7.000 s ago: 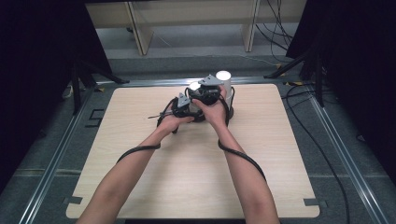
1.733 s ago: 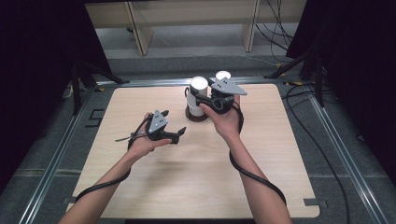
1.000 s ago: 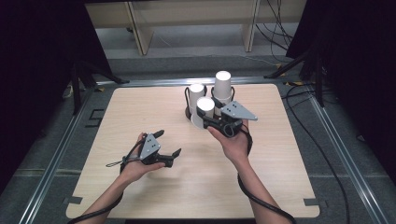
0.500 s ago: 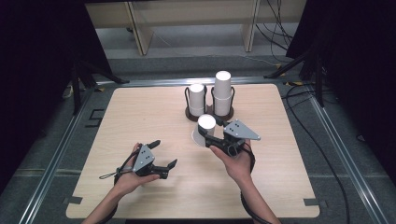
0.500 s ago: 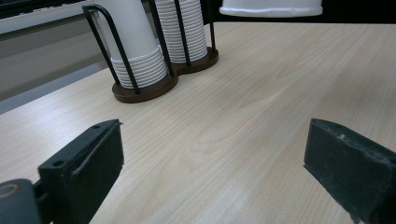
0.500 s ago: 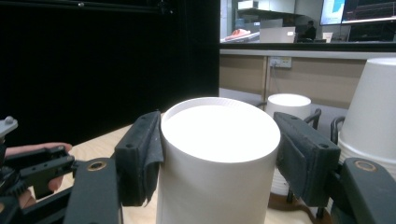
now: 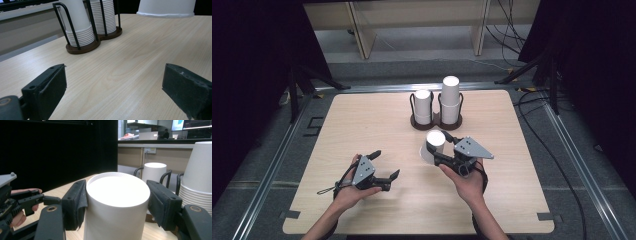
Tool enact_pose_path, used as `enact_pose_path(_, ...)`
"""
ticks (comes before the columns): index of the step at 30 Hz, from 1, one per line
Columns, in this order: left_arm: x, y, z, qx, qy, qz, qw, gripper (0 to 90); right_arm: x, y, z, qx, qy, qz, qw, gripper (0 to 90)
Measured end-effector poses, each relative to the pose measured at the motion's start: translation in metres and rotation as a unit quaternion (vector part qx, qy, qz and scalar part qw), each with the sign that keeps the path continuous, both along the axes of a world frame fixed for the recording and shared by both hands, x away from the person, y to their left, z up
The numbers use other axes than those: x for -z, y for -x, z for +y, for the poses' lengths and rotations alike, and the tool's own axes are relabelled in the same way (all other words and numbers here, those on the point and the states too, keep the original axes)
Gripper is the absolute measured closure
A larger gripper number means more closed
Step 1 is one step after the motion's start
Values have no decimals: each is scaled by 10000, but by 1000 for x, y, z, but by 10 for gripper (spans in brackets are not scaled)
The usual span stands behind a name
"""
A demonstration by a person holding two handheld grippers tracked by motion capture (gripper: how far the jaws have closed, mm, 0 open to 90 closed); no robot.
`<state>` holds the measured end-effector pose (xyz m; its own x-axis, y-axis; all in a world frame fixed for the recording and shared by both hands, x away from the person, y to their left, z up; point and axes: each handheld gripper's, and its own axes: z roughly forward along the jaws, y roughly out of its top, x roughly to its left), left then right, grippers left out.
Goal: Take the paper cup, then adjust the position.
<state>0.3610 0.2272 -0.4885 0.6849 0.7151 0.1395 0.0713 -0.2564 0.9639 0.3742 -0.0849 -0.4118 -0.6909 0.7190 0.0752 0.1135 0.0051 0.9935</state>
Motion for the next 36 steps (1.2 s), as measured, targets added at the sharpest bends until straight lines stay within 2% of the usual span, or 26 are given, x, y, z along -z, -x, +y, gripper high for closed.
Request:
enact_pose_path(1,0,1,1,1,-16,-1,10000,50,-1,1,0,18,-30,77,10000,359)
enact_pose_path(3,0,1,2,-16,5,-7,10000,50,-2,1,-1,12,27,-44,10000,359)
enact_pose_path(4,0,2,3,-41,-9,44,10000,50,-3,3,-1,30,4,110,9999,359)
enact_pose_path(8,0,4,4,-51,-33,31,10000,50,-1,0,-2,25,-64,73,10000,359)
enact_pose_path(9,1,3,2,-26,49,-24,10000,50,-1,-1,-2,14,-69,58,10000,359)
enact_pose_path(10,1,6,2,-60,49,75,9999,50,-1,-2,-3,35,-27,-3,10000,360)
enact_pose_path(11,1,6,2,-58,26,88,9999,50,-1,0,-2,32,-88,122,9999,360)
enact_pose_path(12,1,4,2,22,25,-21,10000,50,-1,-2,-2,12,-64,100,9999,359)
enact_pose_path(14,-1,6,1,-33,-60,50,10000,50,0,-5,-3,-5,-115,145,9998,359)
enact_pose_path(15,-2,6,1,-29,-43,31,10000,50,0,-7,-4,-9,-110,126,9999,359)
enact_pose_path(16,-2,6,0,-23,-15,23,10000,50,1,-8,-3,-39,-197,217,9996,359)
enact_pose_path(17,-2,8,-1,-69,18,107,9999,50,1,-8,-3,-2,-173,262,9995,359)
enact_pose_path(18,-3,7,-1,-28,-16,42,10000,50,2,-11,-2,-63,-264,208,9994,360)
enact_pose_path(19,-4,7,-1,-29,5,41,10000,50,1,-11,-4,19,-184,216,9996,359)
enact_pose_path(20,-4,7,-2,-23,5,29,10000,50,2,-12,-3,-39,-253,256,9993,360)
enact_pose_path(21,-4,5,-3,21,90,-47,9999,50,2,-14,-4,-33,-256,151,9996,359)
enact_pose_path(22,-4,5,-4,16,71,-44,10000,50,2,-13,-4,-41,-244,257,9994,359)
enact_pose_path(24,-6,6,-4,15,-15,4,10000,50,2,-12,-5,15,-248,306,9992,360)
enact_pose_path(25,-5,7,-7,11,113,38,9999,50,2,-13,-7,10,-237,233,9994,359)
enact_pose_path(26,-7,6,-7,57,12,-1,10000,50,3,-12,-8,36,-294,366,9989,360)
enact_pose_path(27,-7,6,-8,58,48,68,9999,50,4,-13,-10,66,-383,379,9985,359)
enact_pose_path(28,-6,3,-10,148,105,-86,9998,50,5,-13,-12,94,-438,419,9981,360)
enact_pose_path(32,-6,3,-13,210,-57,-55,9997,50,8,-14,-22,195,-580,634,9961,359)
enact_pose_path(34,-6,3,-15,259,-37,-60,9996,50,11,-18,-28,310,-617,699,9952,359)
enact_pose_path(35,-5,2,-17,292,34,-90,9995,50,12,-18,-30,352,-690,820,9936,360)
enact_pose_path(36,-6,2,-17,288,-53,-39,9996,50,13,-19,-34,374,-759,863,9927,359)
